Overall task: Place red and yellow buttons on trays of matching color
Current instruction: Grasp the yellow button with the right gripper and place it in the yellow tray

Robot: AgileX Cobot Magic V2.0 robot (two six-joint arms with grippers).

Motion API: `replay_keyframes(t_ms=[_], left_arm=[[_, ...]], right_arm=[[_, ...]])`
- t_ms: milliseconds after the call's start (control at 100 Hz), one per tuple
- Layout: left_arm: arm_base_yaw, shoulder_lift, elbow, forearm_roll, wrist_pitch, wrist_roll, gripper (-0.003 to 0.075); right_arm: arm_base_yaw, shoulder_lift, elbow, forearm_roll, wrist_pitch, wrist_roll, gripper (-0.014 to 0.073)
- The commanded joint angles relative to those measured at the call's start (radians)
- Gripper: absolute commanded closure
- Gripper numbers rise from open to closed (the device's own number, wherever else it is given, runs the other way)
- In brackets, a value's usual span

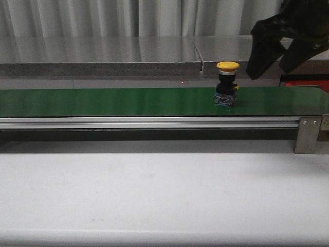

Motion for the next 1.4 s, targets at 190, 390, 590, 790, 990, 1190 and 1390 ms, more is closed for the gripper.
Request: replay_keyframes(t_ms=[190, 390, 590, 790, 990, 1190, 1390], left_arm=[[-0.006, -0.003, -0.027, -0.011, -0.075, -0.001, 0.0739], [-0.006, -0.003, -0.027, -0.011, -0.075, -0.001, 0.0739], [-0.006, -0.003, -0.027, -0.011, -0.075, -0.001, 0.0739], [-0.006, -0.003, -0.027, -0.011, -0.075, -0.001, 0.0739], [-0.006, -0.003, -0.027, -0.011, -0.075, -0.001, 0.0739], [-0.006, -0.003, -0.027, -0.011, -0.075, -0.001, 0.0739], [-0.006, -0.003, -0.027, -0.011, -0.075, -0.001, 0.0739]], right_arm=[[0.016, 0.085, -0.192, 0.062, -0.012, -0.011, 0.0010], [0.016, 0.154, -0.259, 0.065, 0.011, -0.011, 0.0068], [0.014, 0.162, -0.262, 0.065, 0.061, -0.008, 0.0386], [-0.041, 0.129, -0.273, 0.060, 0.108, 0.063, 0.0421], [-0.175, 0.064, -0.270, 0.030, 0.175, 0.111, 0.0421], [-0.340, 0.020, -0.209, 0.021, 0.187, 0.142, 0.0421], [-0.463, -0.002, -0.066, 0.017, 0.108, 0.142, 0.0421]])
